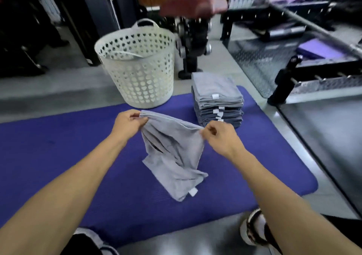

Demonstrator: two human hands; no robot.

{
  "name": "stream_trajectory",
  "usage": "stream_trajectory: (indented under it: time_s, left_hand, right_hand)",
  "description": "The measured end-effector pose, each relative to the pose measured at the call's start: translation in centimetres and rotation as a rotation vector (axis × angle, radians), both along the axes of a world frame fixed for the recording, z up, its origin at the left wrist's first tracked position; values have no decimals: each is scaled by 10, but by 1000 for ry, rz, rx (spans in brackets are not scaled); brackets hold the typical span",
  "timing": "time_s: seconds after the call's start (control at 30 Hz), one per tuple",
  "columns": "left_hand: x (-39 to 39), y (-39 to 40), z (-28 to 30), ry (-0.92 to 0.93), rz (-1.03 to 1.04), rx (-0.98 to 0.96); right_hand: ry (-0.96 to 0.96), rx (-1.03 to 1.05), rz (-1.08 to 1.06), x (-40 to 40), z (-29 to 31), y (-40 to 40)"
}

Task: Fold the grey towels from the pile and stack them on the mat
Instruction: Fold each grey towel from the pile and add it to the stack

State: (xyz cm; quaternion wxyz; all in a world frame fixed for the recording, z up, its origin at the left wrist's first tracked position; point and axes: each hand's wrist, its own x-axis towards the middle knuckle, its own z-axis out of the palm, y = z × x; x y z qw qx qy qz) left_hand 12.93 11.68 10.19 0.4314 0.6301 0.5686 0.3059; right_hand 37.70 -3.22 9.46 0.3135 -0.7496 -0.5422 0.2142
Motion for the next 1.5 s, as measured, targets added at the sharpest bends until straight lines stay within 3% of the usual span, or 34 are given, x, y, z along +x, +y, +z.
stream_trajectory:
  time_s: [0.1, 0.17, 0.27, 0.37, 0.47, 0.57, 0.7, 0.83, 0.93, 1.1, 1.3, 1.5]
  left_hand:
    - [-27, -16, 33, 50, 24, 48]
    - [-44, -30, 55, 85, -95, -27]
    - [-64, -48, 80, -38, -133, -36]
    - [-74, -56, 84, -44, -32, 66]
    - [-86, -61, 83, -48, -35, -39]
    - [-89, -63, 79, -39, 81, 39]
    - [-88, -64, 69, 41, 138, 14]
    - [-94, -60, 69, -6, 175, 26]
    - [-94, -63, 67, -48, 122, -22]
    - [-99, -72, 70, -173, -24, -43]
    - [-109, -93, 85, -106, -203, -254]
    - [-111, -91, 88, -208, -184, -261]
  right_hand:
    - [-273, 39, 253, -23, 65, -1]
    - [-417, 57, 224, -24, 96, -1]
    - [-492, 153, 24, -24, 128, -3]
    - [-616, 176, 193, -52, 138, -2]
    - [-658, 134, 245, -55, 140, -2]
    - [-611, 139, 143, -45, 121, 0]
    - [-599, 50, 256, -57, 86, 4]
    - [-451, 75, 211, -47, 87, 11]
    - [-416, 21, 238, -44, 85, 7]
    - [-151, 27, 238, -35, 94, -11]
    - [125, -68, 192, -38, 104, -34]
    - [307, -122, 147, -36, 115, -37]
